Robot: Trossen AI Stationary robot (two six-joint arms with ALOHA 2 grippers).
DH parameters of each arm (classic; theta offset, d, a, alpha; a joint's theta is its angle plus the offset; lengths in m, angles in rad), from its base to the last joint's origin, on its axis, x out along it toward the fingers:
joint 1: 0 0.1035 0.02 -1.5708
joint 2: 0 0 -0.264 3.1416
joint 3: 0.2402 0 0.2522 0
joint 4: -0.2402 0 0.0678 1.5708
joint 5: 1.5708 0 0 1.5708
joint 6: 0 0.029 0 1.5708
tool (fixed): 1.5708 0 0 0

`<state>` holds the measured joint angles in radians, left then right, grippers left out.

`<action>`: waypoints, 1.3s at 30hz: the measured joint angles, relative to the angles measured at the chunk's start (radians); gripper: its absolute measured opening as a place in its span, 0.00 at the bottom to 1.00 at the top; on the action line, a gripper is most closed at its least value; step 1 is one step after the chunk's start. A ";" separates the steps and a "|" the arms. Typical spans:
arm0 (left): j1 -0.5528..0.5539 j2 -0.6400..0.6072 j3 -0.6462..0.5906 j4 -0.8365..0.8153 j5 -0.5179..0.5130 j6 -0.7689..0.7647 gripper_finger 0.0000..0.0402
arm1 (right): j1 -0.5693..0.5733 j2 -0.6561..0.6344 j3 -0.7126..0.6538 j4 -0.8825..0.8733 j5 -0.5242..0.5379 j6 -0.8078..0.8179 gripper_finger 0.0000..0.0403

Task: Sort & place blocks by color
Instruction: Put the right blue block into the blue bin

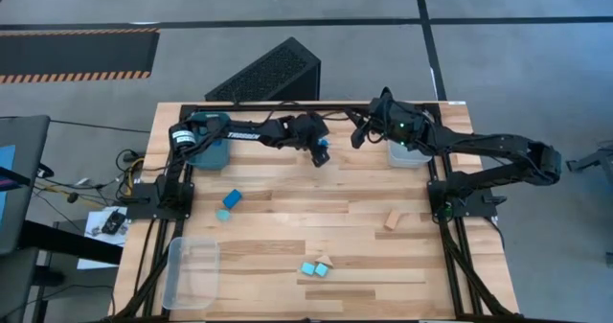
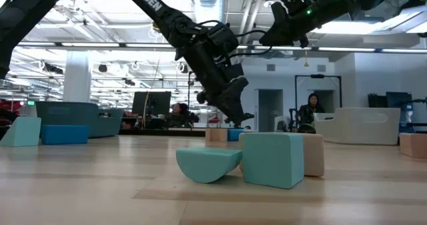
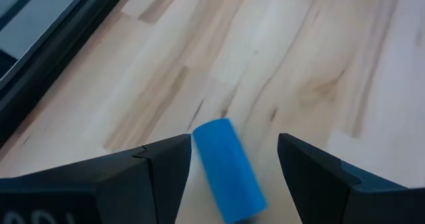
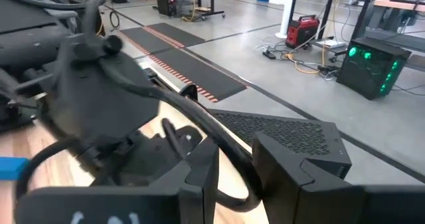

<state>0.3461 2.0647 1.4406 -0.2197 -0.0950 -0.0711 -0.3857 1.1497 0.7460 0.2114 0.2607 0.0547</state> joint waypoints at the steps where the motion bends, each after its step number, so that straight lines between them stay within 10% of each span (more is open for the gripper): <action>1: 0.003 0.000 0.000 -0.006 0.000 0.000 0.53 | 0.000 0.000 0.000 0.000 0.000 0.000 0.29; 39: -0.016 -0.001 0.128 -0.240 -0.078 -0.016 0.54 | 0.000 0.000 0.000 0.009 0.003 0.027 0.29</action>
<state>0.3298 2.0636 1.5688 -0.4592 -0.1734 -0.0874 -0.3855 1.1500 0.7460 0.2200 0.2642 0.0814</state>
